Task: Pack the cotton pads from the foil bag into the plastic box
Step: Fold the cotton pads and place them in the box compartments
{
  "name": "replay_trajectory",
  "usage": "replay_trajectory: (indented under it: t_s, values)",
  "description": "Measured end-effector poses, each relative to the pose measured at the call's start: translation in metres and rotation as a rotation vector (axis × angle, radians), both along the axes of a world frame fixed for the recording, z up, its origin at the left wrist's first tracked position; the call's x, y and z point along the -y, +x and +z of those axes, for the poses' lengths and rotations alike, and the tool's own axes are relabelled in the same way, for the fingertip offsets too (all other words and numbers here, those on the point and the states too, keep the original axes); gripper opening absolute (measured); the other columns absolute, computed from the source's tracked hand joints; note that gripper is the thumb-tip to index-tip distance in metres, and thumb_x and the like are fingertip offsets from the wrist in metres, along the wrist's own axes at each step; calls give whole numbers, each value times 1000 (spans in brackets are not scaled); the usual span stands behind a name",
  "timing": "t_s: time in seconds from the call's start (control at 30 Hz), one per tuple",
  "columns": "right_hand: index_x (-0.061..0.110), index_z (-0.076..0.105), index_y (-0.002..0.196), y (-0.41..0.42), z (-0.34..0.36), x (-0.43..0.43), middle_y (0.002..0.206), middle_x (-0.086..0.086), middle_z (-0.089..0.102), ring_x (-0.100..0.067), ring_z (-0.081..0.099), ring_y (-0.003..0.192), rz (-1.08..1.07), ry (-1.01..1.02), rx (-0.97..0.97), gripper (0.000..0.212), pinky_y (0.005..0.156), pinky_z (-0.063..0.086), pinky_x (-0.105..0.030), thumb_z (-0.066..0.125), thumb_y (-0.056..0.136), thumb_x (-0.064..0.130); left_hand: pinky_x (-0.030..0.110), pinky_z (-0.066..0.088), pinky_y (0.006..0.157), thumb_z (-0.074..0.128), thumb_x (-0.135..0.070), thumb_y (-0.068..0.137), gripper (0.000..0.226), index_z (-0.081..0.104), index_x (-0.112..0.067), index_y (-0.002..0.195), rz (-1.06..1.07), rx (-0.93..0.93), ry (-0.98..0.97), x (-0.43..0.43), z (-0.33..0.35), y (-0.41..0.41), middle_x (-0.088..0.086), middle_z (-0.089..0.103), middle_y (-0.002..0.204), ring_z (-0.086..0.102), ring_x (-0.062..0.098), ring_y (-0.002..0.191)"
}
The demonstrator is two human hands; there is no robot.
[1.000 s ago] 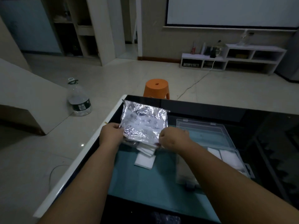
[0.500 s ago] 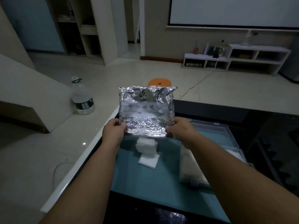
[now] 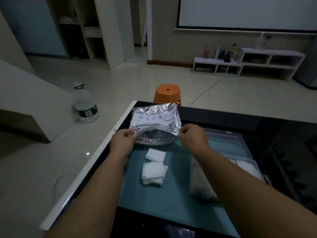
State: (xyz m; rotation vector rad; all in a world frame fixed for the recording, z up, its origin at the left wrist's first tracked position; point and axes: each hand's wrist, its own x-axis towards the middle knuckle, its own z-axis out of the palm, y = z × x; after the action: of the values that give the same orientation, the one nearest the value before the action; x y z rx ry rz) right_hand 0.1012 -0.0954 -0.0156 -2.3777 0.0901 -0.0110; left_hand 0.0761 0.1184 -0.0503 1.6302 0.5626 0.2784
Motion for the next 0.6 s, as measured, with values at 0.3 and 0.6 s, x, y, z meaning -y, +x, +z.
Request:
replay_trajectory:
  t_s: [0.3,0.6]
  values:
    - [28,70,109,-7,4,-2,116,-2,63,-28,53,113,70,-430,51,25,96,41,-37,59,87,21,40,42,104,67,-28,83,37,64,-27,120,-153,-153,694,3,6,-4,4,55,133,52,27,120]
    - [22,74,95,-18,-10,-35,98,-3,71,-23,65,90,401,-393,-94,17,78,50,-31,61,88,14,24,54,66,84,-26,69,11,78,-21,78,-773,-358,718,17,23,-17,-6,74,77,67,9,71]
